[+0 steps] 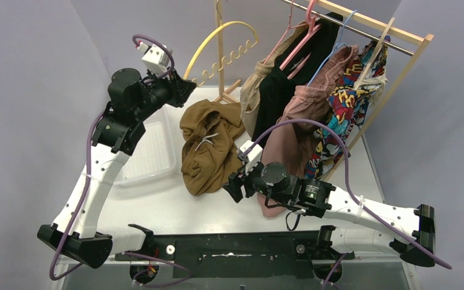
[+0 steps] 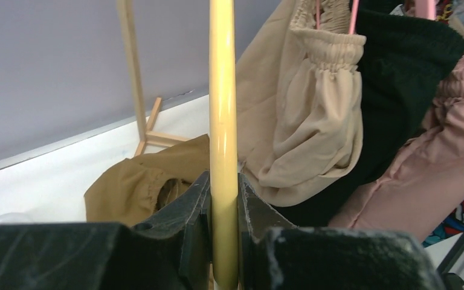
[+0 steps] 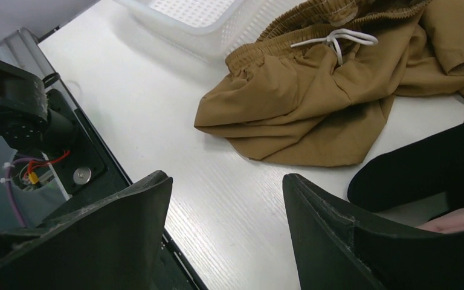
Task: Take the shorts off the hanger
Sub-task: Place the hanger on the clothes rod.
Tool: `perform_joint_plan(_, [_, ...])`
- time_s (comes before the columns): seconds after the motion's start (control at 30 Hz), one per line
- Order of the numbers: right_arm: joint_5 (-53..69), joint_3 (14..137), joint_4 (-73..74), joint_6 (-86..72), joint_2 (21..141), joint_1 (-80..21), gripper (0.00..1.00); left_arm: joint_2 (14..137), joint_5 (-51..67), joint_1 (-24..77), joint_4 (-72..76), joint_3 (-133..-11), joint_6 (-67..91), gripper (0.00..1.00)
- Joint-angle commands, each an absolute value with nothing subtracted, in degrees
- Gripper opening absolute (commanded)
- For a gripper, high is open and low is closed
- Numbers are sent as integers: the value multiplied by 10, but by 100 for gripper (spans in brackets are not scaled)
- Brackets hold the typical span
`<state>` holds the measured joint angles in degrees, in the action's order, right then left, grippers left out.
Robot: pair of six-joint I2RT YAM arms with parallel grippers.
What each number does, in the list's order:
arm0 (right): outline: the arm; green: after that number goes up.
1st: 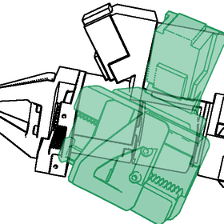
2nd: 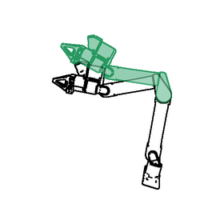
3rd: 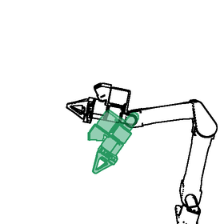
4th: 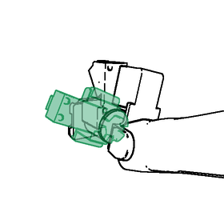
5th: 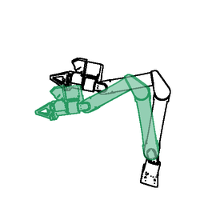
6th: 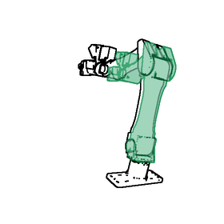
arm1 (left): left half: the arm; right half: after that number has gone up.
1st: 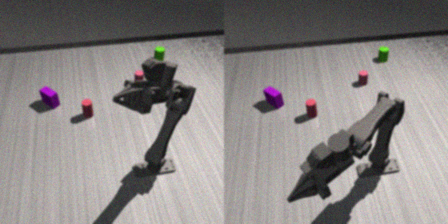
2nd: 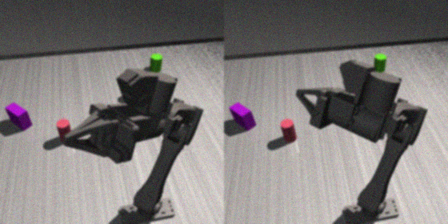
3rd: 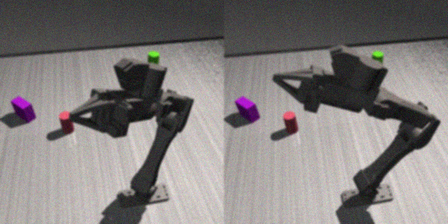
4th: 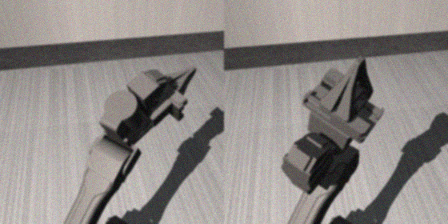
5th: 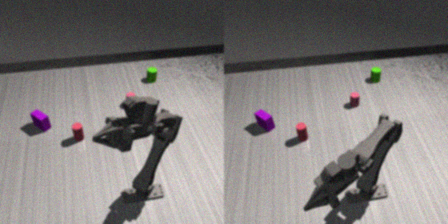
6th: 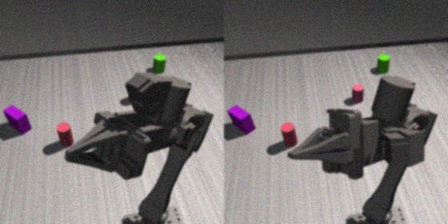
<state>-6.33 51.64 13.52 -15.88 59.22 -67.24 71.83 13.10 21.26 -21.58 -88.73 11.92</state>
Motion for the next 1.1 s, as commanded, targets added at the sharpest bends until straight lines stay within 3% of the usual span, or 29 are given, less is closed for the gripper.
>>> perform_joint_plan(0.0, [-85, 507, 121, -157, 568, -679, 69, 725, 183, 209, -128, -919, 134, 0])
perform_joint_plan(0.73, [-116, 534, 117, -136, 605, -679, 71, 908, 241, 208, -14, -1096, 176, 0])
perform_joint_plan(1.07, [-111, 539, 117, -151, 612, -680, 72, 945, 259, 210, -5, -1106, 179, 0])
